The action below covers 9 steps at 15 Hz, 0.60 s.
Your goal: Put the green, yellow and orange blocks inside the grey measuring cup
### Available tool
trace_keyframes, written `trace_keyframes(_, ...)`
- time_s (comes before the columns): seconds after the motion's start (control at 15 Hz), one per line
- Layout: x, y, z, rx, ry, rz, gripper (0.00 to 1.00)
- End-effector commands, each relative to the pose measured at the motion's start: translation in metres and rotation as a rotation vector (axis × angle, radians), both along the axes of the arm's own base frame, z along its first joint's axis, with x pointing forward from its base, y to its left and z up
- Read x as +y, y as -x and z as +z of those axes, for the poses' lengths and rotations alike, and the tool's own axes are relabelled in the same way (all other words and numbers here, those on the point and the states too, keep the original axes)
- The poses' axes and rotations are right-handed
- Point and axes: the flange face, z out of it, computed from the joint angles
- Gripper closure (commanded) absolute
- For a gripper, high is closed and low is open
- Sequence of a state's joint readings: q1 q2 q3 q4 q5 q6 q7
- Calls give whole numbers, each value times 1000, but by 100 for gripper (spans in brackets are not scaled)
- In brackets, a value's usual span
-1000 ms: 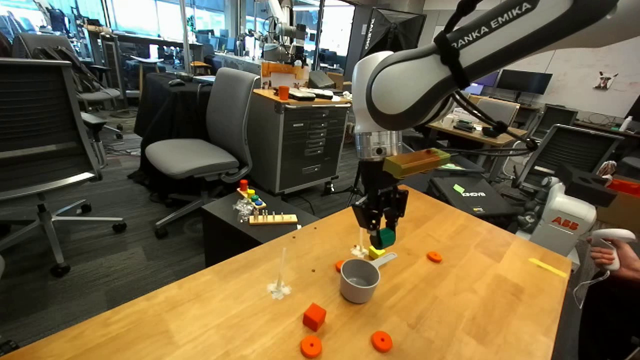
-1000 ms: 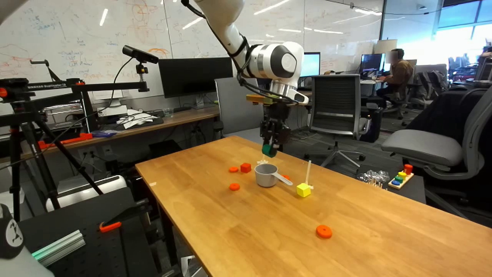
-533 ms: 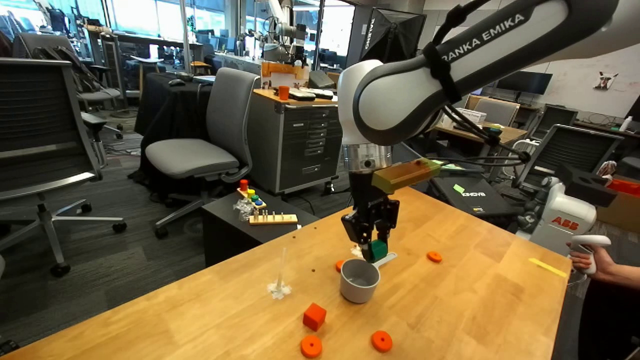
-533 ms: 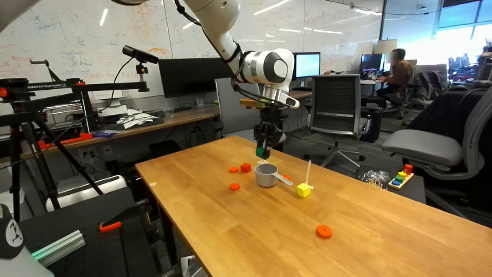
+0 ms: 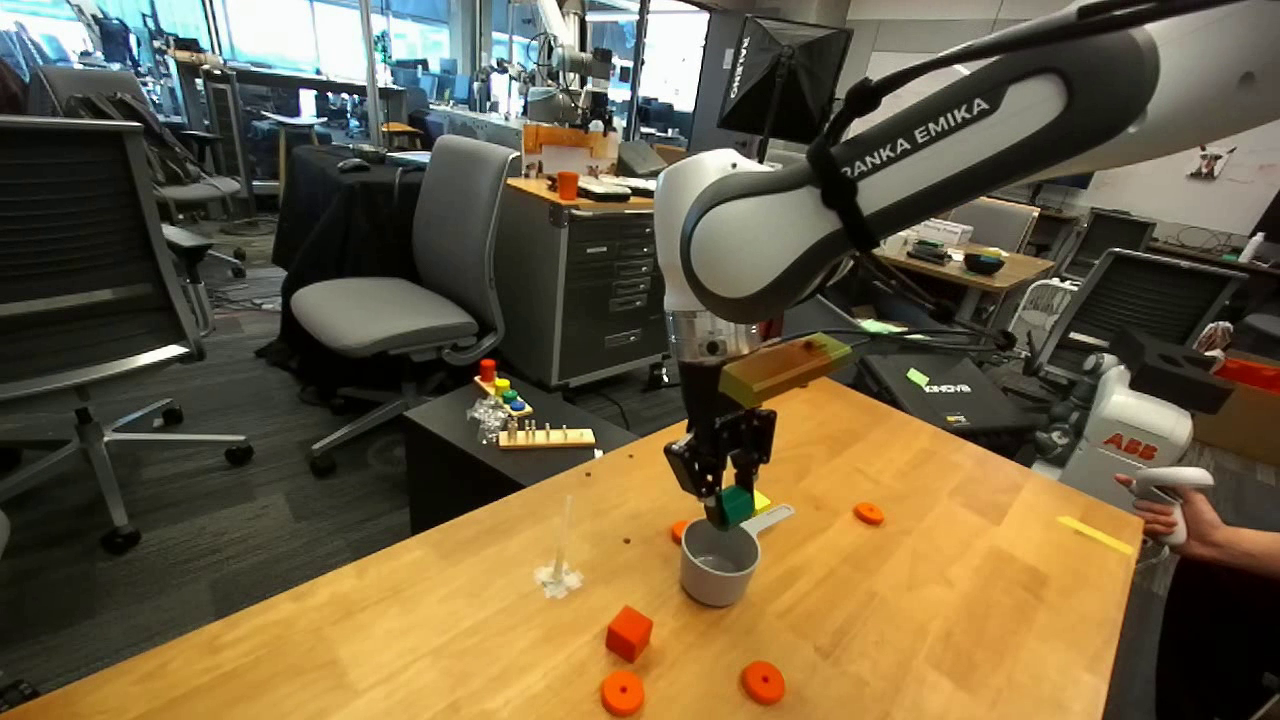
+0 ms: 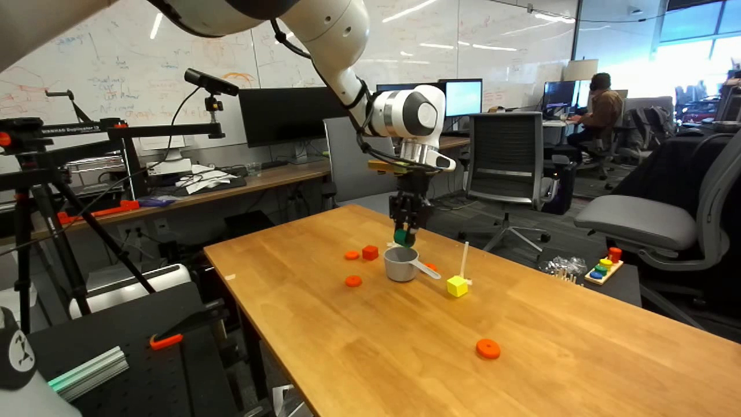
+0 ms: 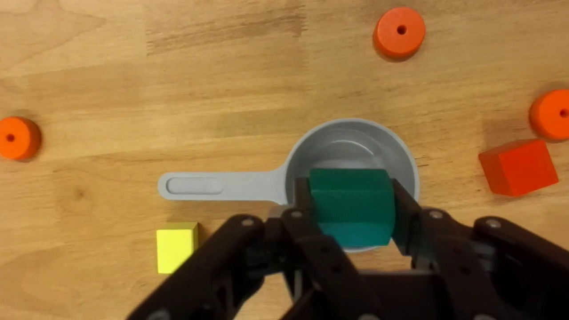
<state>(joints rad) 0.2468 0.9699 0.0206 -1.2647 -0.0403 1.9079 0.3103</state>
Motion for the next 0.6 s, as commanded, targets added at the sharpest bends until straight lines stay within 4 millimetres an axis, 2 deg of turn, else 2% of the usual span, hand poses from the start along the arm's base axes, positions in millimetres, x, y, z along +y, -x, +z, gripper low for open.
trace_keyframes(0.0, 5, -10, 2, -6, 26, 1, 23)
trace_keyframes(0.2, -8, -12, 5, -6, 22, -16, 1)
trace_keyframes(0.4, -30, -16, 2, 8, 35, -45, 0)
trace_keyframes(0.53, -32, -14, -2, 30, 27, -45, 0)
